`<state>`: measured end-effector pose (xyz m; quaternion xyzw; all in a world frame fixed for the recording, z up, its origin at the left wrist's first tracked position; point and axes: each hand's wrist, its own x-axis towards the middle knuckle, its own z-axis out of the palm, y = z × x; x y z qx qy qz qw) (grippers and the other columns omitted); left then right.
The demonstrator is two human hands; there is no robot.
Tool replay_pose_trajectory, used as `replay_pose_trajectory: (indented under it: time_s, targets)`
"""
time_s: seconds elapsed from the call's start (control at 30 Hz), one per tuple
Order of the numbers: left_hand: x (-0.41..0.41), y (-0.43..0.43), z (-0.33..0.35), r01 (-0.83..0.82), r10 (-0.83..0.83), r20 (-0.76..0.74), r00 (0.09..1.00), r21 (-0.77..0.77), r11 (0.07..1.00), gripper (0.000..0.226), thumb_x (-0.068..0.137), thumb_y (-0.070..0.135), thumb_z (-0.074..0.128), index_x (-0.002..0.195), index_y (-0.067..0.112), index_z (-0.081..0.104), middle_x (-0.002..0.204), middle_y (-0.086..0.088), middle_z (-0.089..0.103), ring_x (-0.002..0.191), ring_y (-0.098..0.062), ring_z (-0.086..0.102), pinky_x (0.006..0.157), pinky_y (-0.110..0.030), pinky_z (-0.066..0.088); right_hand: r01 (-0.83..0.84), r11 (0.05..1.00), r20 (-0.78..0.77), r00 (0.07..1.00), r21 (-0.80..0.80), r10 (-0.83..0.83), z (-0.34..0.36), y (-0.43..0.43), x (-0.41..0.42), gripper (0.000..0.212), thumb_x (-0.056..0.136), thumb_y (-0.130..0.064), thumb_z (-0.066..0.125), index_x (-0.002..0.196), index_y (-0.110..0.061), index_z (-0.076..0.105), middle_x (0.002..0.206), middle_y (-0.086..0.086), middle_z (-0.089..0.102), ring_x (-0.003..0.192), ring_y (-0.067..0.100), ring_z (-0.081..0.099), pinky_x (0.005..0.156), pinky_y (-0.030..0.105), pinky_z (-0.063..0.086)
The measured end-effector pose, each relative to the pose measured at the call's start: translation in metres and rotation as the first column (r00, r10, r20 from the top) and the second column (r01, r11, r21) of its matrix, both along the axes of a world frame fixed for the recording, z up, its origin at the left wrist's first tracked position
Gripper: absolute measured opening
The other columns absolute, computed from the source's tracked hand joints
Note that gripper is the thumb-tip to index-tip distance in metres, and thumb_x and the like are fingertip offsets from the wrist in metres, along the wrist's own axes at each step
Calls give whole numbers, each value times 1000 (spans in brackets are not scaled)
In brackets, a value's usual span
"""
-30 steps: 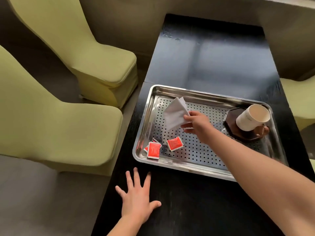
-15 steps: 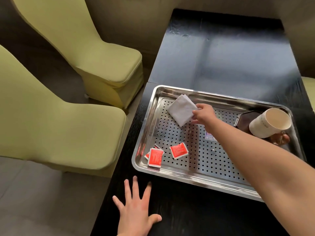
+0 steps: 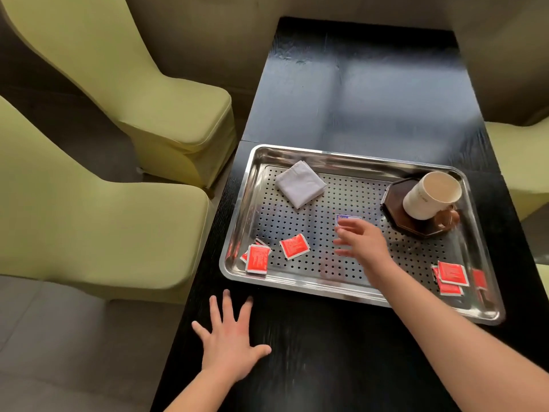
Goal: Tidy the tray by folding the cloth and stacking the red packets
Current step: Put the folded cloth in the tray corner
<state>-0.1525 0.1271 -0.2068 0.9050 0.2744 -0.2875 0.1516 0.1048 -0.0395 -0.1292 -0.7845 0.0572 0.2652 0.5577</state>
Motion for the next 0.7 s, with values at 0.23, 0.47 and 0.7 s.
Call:
replay_pose_trajectory:
  time_s: [0.23,0.47,0.7]
  targets:
    - [29,-3,26,-469,581,328,745,-363,805,57,87,37,65,140,21,49,142,-6,49,129,-24,47,104,-41,42,267,964,-100,959,7,-265,0,-89,-101,9,95,-18,64,99,-14,71,81,11,73,67,21,67,60,32,57]
    - [69,-17,37,-608,972,-148,184,-794,-6,36,98,37,58,122,11,56,111,-14,66,97,-30,68,86,-44,56,650,760,-377,702,-8,-604,-17,-129,-115,28,95,-25,65,111,-4,58,100,15,63,86,29,66,64,39,57]
    - [90,-21,34,-511,963,-268,-34,-823,-247,13,102,17,51,104,5,58,97,-20,70,81,-33,71,73,-44,57,810,574,-492,552,124,-673,-25,-141,-86,30,97,-15,62,119,4,56,113,25,65,85,32,69,65,35,55]
